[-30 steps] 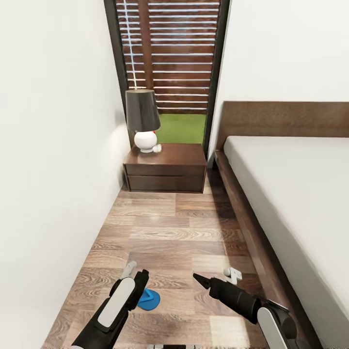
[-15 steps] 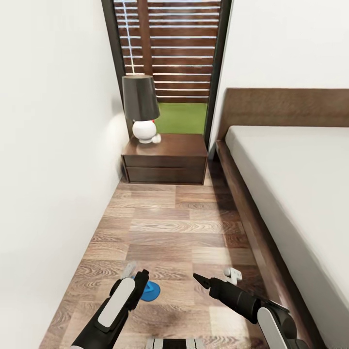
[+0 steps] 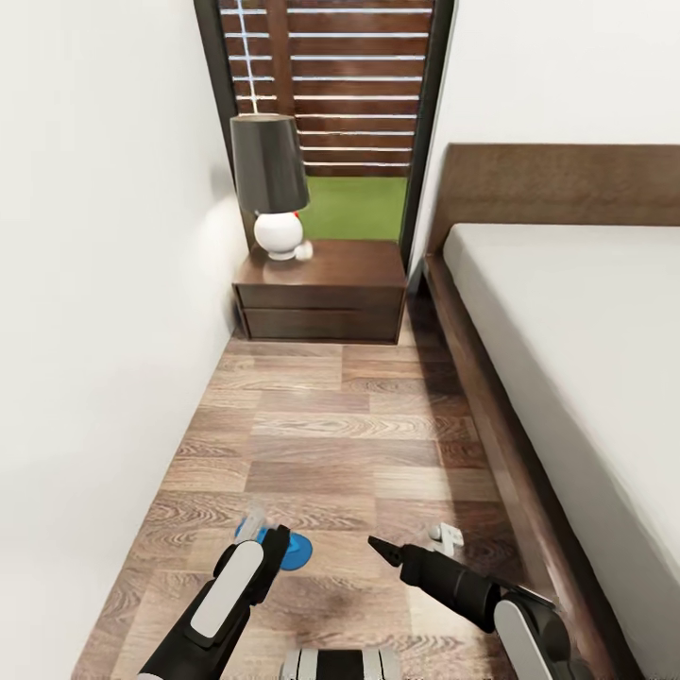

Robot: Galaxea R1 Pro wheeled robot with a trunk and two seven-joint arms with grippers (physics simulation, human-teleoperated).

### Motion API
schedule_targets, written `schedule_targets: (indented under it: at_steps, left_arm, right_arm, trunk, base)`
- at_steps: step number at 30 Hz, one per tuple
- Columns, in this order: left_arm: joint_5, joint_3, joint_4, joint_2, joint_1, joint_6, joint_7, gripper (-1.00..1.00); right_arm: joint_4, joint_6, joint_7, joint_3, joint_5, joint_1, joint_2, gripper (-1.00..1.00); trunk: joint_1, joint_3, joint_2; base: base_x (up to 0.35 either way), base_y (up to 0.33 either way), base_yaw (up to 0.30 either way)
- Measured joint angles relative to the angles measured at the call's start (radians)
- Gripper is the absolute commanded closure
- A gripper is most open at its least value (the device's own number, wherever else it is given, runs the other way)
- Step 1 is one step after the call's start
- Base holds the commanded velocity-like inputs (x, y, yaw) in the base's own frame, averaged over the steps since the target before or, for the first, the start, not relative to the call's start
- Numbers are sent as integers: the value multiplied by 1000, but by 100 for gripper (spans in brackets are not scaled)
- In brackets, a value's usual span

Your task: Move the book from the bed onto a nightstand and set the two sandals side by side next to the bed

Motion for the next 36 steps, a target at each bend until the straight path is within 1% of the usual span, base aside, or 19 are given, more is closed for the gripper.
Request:
schedule_targets:
  at_steps: [5, 36]
  left_arm:
    - [0, 0, 0, 0, 0, 0, 0, -100]
    - [0, -1, 0, 0, 0, 0, 0, -100]
  right_arm:
    - [1, 0, 0, 7, 0, 0, 0, -100]
    - [2, 0, 0, 8, 0, 0, 0, -100]
  trunk:
    - [2, -19, -1]
    - [16, -139, -8]
  base:
    - [0, 0, 0]
    - [0, 0, 0]
